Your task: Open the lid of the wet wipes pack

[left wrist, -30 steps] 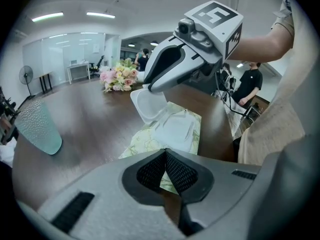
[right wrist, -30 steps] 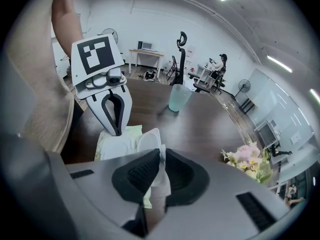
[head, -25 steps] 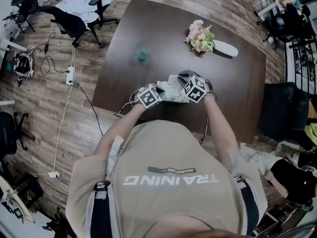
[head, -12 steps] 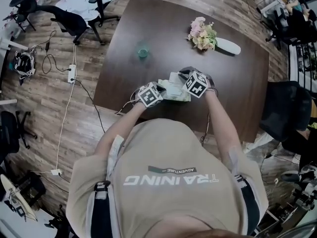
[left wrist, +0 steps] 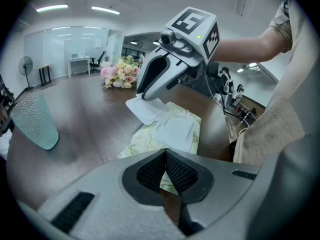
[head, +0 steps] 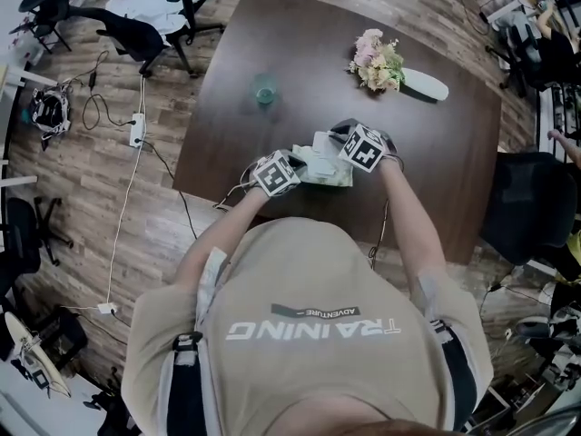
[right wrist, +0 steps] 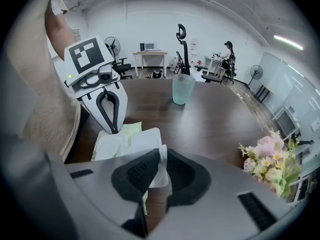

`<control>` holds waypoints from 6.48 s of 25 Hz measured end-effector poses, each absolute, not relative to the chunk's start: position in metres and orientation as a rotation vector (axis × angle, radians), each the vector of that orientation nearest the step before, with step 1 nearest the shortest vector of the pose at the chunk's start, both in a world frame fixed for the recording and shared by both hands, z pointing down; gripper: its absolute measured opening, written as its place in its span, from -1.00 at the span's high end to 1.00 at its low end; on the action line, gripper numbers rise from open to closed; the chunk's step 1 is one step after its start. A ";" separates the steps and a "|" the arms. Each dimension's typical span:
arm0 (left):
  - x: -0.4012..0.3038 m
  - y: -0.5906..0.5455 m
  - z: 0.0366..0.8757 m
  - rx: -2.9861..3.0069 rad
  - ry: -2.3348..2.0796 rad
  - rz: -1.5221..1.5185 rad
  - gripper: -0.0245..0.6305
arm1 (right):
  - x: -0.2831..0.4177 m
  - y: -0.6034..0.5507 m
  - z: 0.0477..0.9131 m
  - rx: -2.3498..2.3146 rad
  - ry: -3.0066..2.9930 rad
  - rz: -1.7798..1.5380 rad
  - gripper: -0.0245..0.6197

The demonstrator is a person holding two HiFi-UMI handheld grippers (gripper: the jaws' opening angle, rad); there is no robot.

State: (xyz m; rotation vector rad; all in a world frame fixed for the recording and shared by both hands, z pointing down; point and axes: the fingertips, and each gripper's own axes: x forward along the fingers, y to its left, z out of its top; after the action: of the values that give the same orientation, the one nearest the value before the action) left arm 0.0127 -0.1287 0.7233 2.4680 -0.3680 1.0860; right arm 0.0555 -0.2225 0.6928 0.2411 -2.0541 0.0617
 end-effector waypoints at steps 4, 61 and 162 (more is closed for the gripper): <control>0.014 -0.131 0.723 2.468 -0.367 1.071 0.90 | 0.054 -0.227 0.695 0.232 -2.084 0.086 0.83; 0.004 -0.128 0.727 2.396 -0.375 0.952 0.90 | 0.065 -0.199 0.705 0.465 -2.033 0.142 0.88; -0.043 -0.195 0.361 2.920 -0.937 0.122 0.90 | 0.095 -0.166 0.395 1.513 -2.516 -0.021 0.88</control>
State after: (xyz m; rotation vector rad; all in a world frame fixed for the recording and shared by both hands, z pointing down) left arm -0.0425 -0.1951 0.3606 2.9198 -0.9374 0.1215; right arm 0.0947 -0.1661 0.3949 1.5125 -2.5164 -0.0213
